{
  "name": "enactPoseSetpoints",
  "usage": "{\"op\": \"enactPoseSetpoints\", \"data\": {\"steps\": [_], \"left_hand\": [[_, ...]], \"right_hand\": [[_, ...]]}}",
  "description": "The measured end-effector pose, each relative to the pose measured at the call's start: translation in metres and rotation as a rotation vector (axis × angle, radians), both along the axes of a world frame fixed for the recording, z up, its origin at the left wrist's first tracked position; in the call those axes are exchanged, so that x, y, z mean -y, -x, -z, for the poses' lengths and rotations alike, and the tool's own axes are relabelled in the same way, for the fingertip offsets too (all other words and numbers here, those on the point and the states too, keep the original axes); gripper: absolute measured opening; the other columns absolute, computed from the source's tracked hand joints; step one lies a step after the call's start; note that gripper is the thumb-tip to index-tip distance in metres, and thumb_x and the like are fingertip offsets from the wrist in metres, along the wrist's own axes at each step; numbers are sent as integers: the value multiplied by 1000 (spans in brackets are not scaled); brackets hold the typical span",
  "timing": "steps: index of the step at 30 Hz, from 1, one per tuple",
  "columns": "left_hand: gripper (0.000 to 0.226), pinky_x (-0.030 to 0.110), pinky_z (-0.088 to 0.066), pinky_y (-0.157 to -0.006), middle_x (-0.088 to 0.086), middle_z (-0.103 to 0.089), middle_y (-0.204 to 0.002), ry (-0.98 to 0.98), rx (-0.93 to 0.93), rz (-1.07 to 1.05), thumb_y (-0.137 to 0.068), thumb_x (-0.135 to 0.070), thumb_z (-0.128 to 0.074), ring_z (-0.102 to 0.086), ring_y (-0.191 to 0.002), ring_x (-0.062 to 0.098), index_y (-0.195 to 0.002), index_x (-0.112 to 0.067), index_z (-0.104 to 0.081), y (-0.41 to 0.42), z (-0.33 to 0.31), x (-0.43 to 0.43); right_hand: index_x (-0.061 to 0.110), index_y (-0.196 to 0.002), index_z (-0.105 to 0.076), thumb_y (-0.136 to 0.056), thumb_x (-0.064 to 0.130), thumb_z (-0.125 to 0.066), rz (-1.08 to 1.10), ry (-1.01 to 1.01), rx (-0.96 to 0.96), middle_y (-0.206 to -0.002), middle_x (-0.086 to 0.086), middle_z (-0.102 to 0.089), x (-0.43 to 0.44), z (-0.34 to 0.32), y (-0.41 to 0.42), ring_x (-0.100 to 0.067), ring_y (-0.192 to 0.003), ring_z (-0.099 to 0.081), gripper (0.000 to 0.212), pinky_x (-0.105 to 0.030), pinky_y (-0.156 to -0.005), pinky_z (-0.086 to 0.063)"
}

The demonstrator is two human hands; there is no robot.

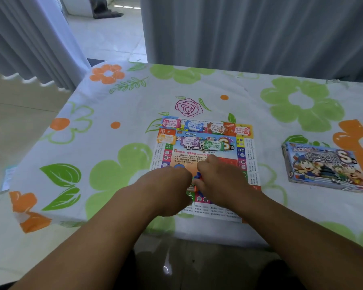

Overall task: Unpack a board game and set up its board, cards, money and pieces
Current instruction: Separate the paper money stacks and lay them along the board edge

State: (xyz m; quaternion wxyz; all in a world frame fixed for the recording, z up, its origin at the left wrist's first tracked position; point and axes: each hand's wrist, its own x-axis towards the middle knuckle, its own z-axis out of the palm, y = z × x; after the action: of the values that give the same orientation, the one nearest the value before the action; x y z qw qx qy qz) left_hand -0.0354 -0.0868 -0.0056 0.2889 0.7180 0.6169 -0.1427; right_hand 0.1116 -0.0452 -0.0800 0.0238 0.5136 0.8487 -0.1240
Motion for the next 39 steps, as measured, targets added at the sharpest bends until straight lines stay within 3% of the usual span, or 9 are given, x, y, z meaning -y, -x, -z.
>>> {"op": "enactPoseSetpoints", "data": {"steps": [7, 13, 23, 28, 34, 39], "left_hand": [[34, 30, -45, -76, 2, -61, -112, -35, 11, 24, -96, -39, -58, -56, -93, 20, -122, -18, -56, 0, -1, -4], [34, 31, -47, -78, 2, -62, -115, -34, 16, 15, -96, -40, -57, -59, -98, 21, -123, -19, -54, 1, -1, -5], [26, 32, -52, -78, 1, -65, -108, -41, 24, -18, -95, -37, -58, -62, -93, 20, -116, -20, -59, 6, 1, -11], [28, 33, -53, -77, 1, -68, -111, -89, 98, -198, -93, -35, -64, -63, -93, 18, -116, -19, -62, 27, 4, -32], [26, 37, -56, -76, 0, -70, -111, -414, 241, -588, -91, -28, -66, -65, -91, 20, -114, -19, -60, 59, 28, -90], [38, 38, -57, -78, 2, -66, -123, -484, 323, -688, -89, -24, -69, -64, -100, 20, -124, -19, -56, 60, 54, -122]], "right_hand": [[23, -103, -53, -98, 40, -54, 3, -14, -10, -97, 2, -48, -3, 5, 4, -18, -74, -55, 18, -30, -60, -43], [24, -100, -51, -96, 38, -58, 19, -22, -56, -97, 3, -53, -4, 5, 8, -18, -75, -58, 16, -34, -66, -53], [25, -96, -47, -95, 38, -59, 35, -9, -64, -97, 2, -55, -5, 4, 9, -19, -76, -58, 18, -35, -67, -53], [21, -103, -56, -95, 40, -57, 102, 18, -119, -100, 2, -58, -14, -7, 9, -18, -80, -61, 21, -39, -71, -57], [19, -110, -60, -93, 27, -63, 137, -45, -272, -100, 3, -65, -57, -21, 13, -20, -90, -61, 19, -34, -71, -50], [15, -122, -59, -91, 22, -66, 113, -106, -341, -107, -3, -67, -101, -12, 41, -25, -104, -55, 32, -41, -80, -51]]}}
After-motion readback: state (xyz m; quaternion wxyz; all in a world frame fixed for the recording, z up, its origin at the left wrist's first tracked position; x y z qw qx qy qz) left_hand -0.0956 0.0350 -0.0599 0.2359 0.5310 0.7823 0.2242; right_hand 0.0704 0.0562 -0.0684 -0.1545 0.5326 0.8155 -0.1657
